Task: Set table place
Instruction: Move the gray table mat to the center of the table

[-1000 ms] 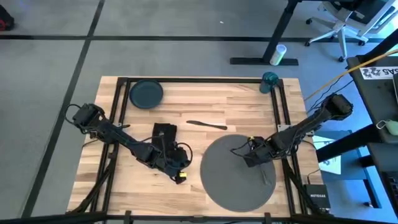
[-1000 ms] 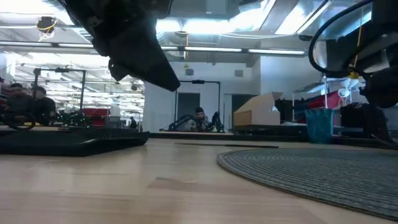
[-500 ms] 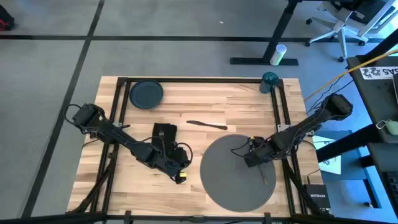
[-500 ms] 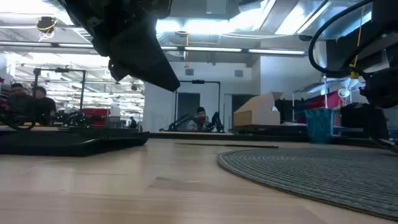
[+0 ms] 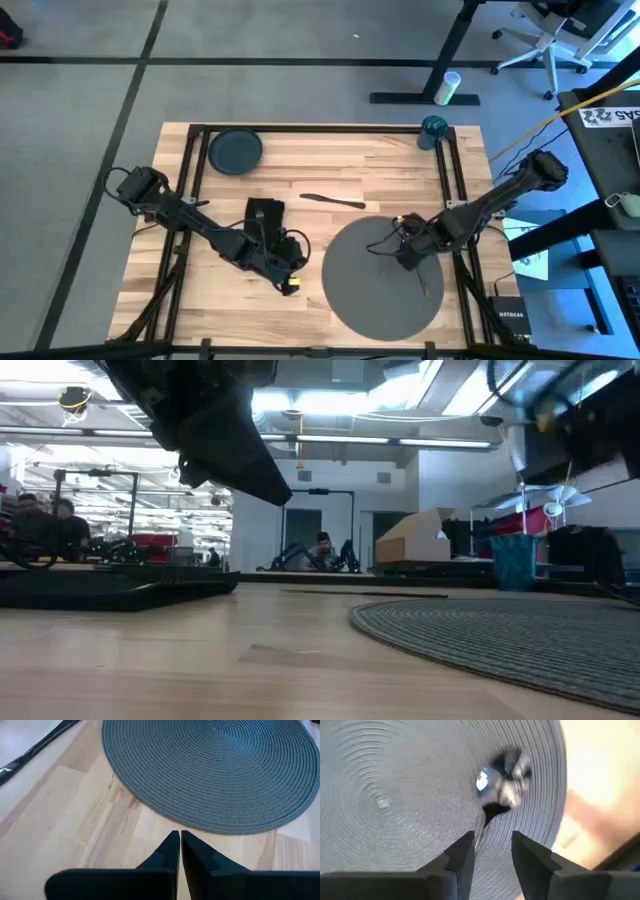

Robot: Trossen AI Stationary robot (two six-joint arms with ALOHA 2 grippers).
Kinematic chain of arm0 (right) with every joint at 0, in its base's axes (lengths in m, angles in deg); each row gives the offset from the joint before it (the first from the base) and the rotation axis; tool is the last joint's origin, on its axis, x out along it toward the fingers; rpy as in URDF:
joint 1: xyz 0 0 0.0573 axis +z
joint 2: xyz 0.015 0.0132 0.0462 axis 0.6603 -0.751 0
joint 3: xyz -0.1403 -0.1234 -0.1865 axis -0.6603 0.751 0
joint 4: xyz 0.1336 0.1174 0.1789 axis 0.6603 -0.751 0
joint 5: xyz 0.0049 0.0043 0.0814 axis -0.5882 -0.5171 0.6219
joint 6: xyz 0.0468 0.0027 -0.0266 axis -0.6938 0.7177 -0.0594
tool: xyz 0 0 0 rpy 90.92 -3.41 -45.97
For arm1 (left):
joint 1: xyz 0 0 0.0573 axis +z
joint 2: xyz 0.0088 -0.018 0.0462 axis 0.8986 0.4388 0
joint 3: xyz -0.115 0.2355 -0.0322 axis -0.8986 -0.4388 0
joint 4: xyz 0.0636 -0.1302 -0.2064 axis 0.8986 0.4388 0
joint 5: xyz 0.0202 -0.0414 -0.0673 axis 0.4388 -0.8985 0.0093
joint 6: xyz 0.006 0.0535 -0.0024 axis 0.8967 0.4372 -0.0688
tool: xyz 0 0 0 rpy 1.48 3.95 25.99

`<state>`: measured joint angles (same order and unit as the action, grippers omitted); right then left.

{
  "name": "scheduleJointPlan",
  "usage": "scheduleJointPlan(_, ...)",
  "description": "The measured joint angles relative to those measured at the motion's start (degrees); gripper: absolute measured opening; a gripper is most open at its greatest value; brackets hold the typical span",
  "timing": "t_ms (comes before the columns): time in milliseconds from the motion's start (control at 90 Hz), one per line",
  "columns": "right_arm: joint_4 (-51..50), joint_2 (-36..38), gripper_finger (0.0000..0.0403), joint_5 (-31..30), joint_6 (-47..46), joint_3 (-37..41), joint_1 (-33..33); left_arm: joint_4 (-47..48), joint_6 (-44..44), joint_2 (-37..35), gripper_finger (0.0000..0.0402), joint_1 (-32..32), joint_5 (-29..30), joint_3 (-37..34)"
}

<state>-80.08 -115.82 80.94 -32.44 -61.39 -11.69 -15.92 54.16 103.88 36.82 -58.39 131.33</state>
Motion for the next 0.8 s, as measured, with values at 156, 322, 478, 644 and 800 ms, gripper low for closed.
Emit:
scheduleJointPlan(156,3.0,0.0,0.0113,-6.8,13.1,-3.3,0.0,-2.0,1.6,0.0,0.0,1.5,0.0,0.0)
scheduleJointPlan(322,4.2,-0.4,0.0113,-12.2,22.6,-3.1,-1.4,-5.1,11.5,0.0,0.0,4.1,-3.6,0.0)
scheduleJointPlan(478,5.4,-1.4,0.0113,-17.0,30.6,-3.1,-3.6,-8.0,20.8,0.0,0.0,7.7,-10.9,0.1)
scheduleJointPlan(644,7.9,-1.4,0.0113,-19.2,38.4,-3.1,-6.0,-6.8,27.9,0.0,0.0,11.5,-16.5,0.1)
scheduleJointPlan(800,10.7,-1.5,0.0113,-21.9,43.9,-3.1,-8.3,-5.8,29.9,0.0,0.0,13.0,-18.9,0.1)
